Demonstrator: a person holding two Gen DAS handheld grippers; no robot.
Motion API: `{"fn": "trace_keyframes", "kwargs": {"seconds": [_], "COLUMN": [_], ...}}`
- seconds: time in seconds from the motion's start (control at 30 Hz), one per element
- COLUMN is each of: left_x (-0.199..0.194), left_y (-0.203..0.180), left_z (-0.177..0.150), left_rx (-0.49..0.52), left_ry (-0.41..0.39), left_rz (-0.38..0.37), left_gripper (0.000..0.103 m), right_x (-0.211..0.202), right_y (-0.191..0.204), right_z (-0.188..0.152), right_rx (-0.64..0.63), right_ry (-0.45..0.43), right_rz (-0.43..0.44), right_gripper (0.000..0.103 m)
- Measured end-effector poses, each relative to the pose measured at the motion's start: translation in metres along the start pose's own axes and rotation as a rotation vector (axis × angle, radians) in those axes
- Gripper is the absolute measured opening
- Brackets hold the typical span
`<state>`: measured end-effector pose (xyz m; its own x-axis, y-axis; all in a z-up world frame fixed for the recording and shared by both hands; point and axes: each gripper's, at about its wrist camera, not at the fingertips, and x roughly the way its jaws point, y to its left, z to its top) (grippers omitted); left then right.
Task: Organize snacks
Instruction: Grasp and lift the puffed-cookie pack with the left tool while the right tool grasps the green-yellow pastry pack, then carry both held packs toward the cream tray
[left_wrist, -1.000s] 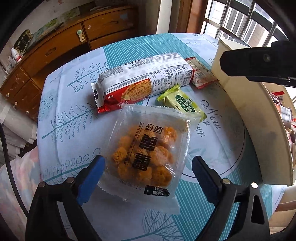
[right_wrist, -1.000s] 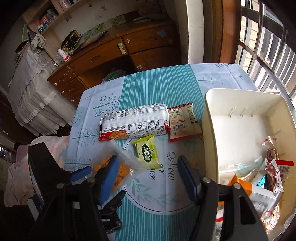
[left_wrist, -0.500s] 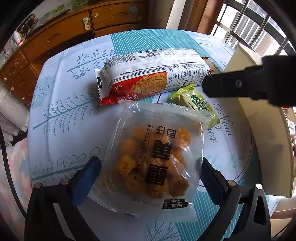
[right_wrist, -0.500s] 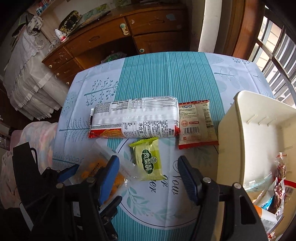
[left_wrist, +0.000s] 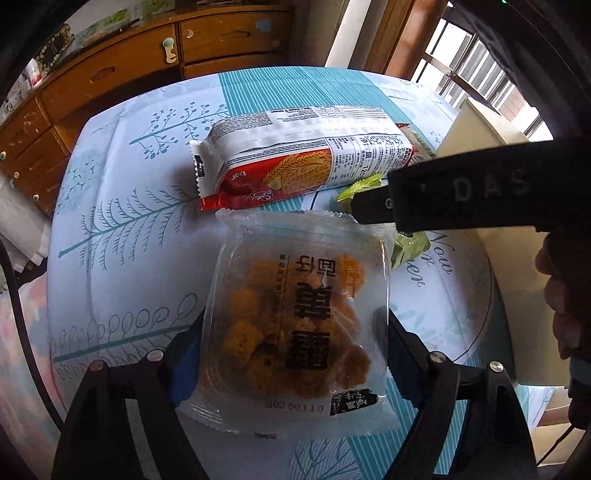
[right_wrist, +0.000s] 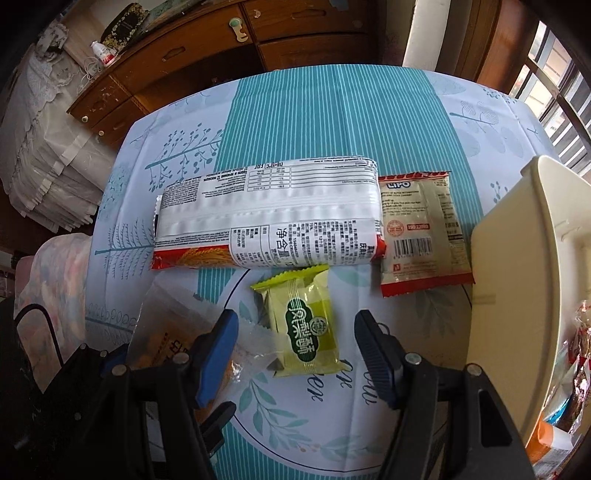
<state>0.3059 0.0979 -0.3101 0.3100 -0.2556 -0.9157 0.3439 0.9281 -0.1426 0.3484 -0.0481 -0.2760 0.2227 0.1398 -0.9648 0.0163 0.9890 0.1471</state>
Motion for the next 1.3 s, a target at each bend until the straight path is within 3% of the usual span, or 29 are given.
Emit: {"fn": "trace_keyframes", "kwargs": {"seconds": [0.33, 0.67, 1.0, 1.3], "left_x": [-0.008, -0.013, -0.026, -0.064], "left_y": [0.011, 0.024, 0.043, 0.051], "left_z": [-0.008, -0.01, -0.022, -0.039], "left_rx": [-0.004, -0.055, -0.128, -0.203], "left_ry": [0.005, 0.037, 0.048, 0.002], "left_rz": [-0.005, 0.009, 0.027, 0.046], "left_gripper": [0.078, 0.078, 0.077, 0.077], "right_x": [0.014, 0.015, 0.012, -0.003], "right_y": [0.002, -0.001, 0.002, 0.011], "right_z": [0.001, 0.001, -0.013, -0.048], "right_rx": [0.014, 0.033, 0.045, 0.057], "right_ry": [0.033, 0.032, 0.066, 0.121], "right_rz": [-0.022, -0.041, -0.042, 0.02], "right_gripper": [0.065, 0.04, 0.038, 0.038]}}
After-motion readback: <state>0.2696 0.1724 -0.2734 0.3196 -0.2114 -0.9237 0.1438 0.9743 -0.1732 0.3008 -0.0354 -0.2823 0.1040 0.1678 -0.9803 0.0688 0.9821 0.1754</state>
